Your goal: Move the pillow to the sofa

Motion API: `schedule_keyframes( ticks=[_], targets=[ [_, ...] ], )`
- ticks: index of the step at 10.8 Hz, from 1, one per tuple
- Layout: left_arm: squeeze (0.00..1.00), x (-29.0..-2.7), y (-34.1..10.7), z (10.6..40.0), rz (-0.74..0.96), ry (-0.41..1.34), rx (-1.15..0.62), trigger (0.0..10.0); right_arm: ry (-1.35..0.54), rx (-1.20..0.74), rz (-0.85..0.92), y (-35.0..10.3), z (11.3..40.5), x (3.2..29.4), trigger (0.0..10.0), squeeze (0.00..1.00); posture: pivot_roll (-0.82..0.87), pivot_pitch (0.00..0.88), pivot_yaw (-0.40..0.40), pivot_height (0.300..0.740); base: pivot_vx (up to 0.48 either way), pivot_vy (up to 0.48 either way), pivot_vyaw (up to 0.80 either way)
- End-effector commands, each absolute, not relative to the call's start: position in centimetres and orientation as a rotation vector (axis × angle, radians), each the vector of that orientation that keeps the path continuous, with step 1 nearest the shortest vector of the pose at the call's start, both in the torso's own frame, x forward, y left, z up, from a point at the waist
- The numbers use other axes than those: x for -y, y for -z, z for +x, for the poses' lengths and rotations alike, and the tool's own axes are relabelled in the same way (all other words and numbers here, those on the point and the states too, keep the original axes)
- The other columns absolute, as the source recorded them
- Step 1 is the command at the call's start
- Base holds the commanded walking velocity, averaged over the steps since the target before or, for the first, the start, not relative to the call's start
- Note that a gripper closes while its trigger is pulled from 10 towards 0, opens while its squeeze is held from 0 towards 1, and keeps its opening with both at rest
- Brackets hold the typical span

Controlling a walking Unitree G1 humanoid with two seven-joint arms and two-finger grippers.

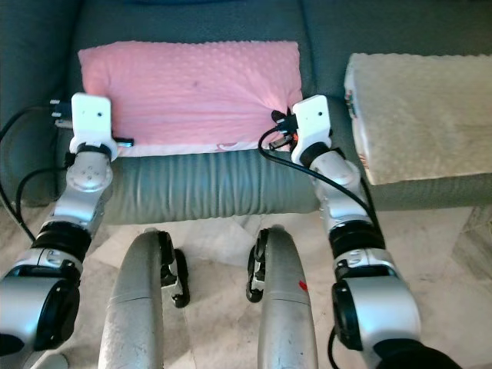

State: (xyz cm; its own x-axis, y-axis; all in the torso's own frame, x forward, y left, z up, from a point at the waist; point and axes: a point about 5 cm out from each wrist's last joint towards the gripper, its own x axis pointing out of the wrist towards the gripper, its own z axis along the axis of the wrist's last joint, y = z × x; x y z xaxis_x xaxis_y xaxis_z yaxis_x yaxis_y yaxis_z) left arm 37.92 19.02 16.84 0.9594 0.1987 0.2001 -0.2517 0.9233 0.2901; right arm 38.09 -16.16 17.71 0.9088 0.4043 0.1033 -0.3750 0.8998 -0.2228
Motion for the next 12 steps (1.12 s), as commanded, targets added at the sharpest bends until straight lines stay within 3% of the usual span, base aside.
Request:
schedule_keyframes(
  ticks=[1,2,3,4,12],
  targets=[
    [0.00,-21.9,-15.2,36.9,0.335,-0.344,0.121,10.0,-0.367,0.106,-0.221,-16.5,37.7,18.4,10.0,0.00,-0.01,0.564,-0.025,0.628,0.000,0.000,0.00],
    [0.00,-22.6,-15.0,36.5,0.341,-0.381,0.124,10.0,-0.347,0.101,-0.245,-16.4,37.5,19.8,10.0,0.00,-0.01,0.559,-0.032,0.628,0.000,0.000,0.00],
    [0.00,-22.5,-14.8,36.4,0.335,-0.375,0.130,10.0,-0.329,0.099,-0.241,-16.4,37.4,20.5,10.0,0.13,-0.01,0.555,-0.034,0.628,0.000,0.000,0.00],
    [1.00,-22.4,-14.7,36.3,0.312,-0.373,0.128,10.0,-0.319,0.099,-0.235,-16.3,37.4,20.8,10.0,1.00,-0.02,0.552,-0.038,0.628,0.000,0.000,0.00],
    [1.00,-21.9,-16.4,36.9,0.347,-0.379,0.195,10.0,-0.218,0.158,-0.204,-15.5,36.9,20.9,10.0,1.00,0.00,0.460,-0.048,0.628,0.000,0.000,0.00]
  ],
)
